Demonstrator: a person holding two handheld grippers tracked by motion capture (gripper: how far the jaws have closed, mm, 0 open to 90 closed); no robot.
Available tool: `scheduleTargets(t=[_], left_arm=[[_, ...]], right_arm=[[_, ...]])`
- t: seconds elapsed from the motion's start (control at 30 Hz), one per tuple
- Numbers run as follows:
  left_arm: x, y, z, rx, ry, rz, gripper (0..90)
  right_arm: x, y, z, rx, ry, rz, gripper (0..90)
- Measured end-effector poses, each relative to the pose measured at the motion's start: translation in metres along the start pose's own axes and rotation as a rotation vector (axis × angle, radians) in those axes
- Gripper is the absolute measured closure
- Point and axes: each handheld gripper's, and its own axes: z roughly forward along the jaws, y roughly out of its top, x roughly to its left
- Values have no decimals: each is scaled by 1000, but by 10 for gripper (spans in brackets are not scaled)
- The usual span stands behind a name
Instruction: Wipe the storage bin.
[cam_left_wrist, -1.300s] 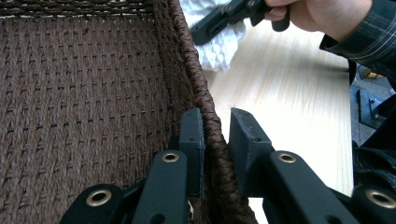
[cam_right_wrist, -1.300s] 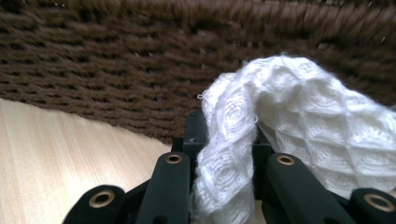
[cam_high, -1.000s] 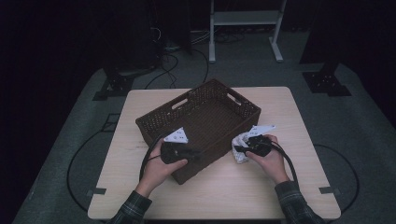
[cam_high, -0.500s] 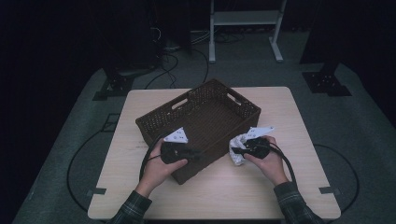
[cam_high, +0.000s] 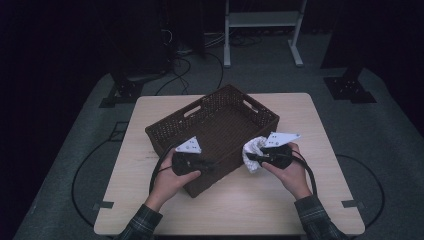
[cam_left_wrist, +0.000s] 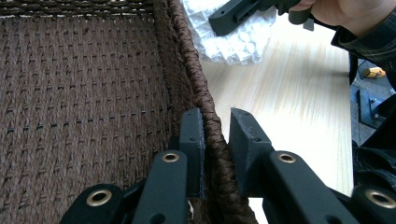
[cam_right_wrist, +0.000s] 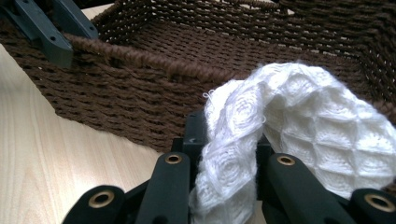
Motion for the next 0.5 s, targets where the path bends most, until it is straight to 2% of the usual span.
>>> scheduleTargets(t=[0.17,0.43,0.5], left_arm=[[0,0,0,1,0,0,749],[0,0,0,1,1,0,749],[0,0,0,1,0,0,750]], right_arm=[[1,0,1,-4,2,-2,762],[3,-7,16,36,25,-8,764],[3,-9,18,39,31,5,765]])
